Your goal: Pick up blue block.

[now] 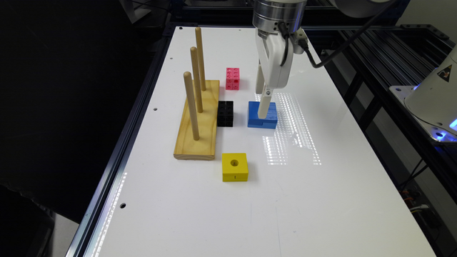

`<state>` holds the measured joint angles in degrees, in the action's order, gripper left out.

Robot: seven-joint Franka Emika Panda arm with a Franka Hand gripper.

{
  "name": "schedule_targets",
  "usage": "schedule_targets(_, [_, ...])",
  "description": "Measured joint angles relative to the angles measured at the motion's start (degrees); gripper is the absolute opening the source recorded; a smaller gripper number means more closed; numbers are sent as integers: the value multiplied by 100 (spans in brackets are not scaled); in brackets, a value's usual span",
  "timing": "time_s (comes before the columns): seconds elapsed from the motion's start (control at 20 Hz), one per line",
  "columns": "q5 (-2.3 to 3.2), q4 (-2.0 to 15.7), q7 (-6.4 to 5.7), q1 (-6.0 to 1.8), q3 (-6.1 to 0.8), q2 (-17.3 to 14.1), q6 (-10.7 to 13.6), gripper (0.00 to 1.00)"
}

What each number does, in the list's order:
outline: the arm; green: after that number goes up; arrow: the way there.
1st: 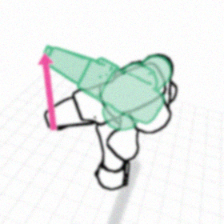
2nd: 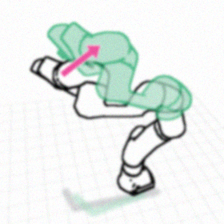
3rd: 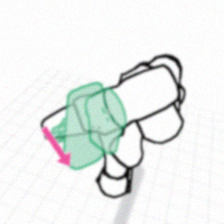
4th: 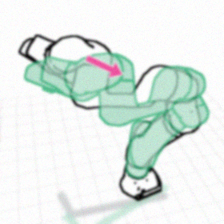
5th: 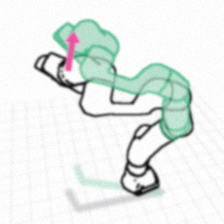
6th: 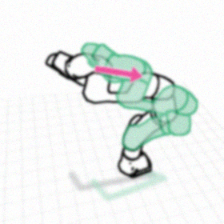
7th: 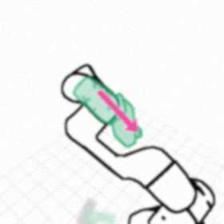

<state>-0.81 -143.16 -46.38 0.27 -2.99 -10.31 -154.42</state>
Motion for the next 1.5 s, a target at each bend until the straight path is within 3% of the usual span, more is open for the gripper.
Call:
schedule_targets(0.5, [0,-4,0,0,0,-49,-3,100])
schedule_targets(0.9, [0,8,0,0,0,-545,-482,100])
schedule_targets(1.5, [0,36,-1,0,-18,-545,-485,100])
